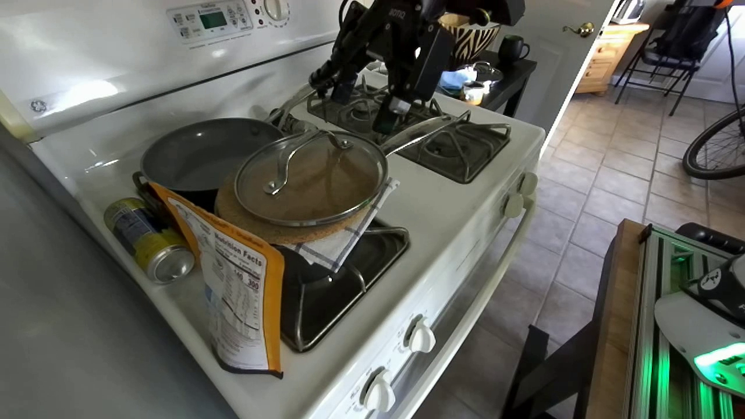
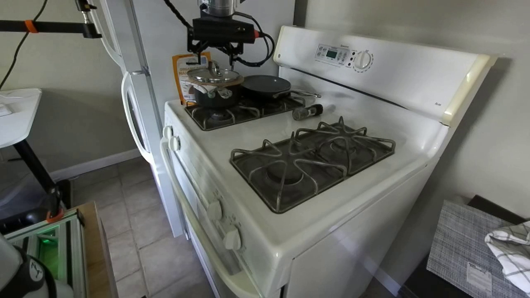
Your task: Move the glass lid to the top right stove plate
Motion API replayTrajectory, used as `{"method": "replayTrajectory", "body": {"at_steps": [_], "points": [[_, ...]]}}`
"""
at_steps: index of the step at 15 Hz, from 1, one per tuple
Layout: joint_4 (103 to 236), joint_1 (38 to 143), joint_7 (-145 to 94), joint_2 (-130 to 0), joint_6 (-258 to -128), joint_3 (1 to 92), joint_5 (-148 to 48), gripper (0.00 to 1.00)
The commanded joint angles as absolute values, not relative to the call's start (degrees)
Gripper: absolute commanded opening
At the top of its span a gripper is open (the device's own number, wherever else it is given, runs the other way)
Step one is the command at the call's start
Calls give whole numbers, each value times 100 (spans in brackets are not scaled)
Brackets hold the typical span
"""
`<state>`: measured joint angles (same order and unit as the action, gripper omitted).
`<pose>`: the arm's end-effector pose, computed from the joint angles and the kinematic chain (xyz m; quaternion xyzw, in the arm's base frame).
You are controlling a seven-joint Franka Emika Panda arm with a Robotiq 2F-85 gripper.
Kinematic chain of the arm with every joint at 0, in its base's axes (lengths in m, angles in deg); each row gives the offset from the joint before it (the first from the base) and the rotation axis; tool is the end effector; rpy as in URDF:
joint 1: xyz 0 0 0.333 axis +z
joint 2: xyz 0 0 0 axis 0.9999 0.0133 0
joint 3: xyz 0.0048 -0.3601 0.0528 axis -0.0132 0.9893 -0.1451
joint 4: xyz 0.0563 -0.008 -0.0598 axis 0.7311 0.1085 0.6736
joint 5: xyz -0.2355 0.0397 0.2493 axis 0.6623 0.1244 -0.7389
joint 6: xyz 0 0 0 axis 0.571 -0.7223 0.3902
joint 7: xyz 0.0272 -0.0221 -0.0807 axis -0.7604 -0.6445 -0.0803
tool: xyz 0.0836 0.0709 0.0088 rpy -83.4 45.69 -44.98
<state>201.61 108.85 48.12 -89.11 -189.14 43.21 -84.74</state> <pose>0.4526 0.1729 0.5439 -0.7903 -0.5571 -0.2007 0.1575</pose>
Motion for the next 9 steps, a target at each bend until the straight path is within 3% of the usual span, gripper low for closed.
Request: {"method": "replayTrajectory", "body": {"at_steps": [1,5,6,8,9], "points": [[19858,10560,5225,-8719,-18735,4030,-8375,71],[19803,10437,5397,-8685,-18757,3810,-8250,60],[19786,10420,5416,-8671,-18748,3776,-8235,64],[19863,10404,5354,-8700,-18802,3713,-8261,89],[19859,10392,5326,-8718,-18879,3696,-8330,66]]}}
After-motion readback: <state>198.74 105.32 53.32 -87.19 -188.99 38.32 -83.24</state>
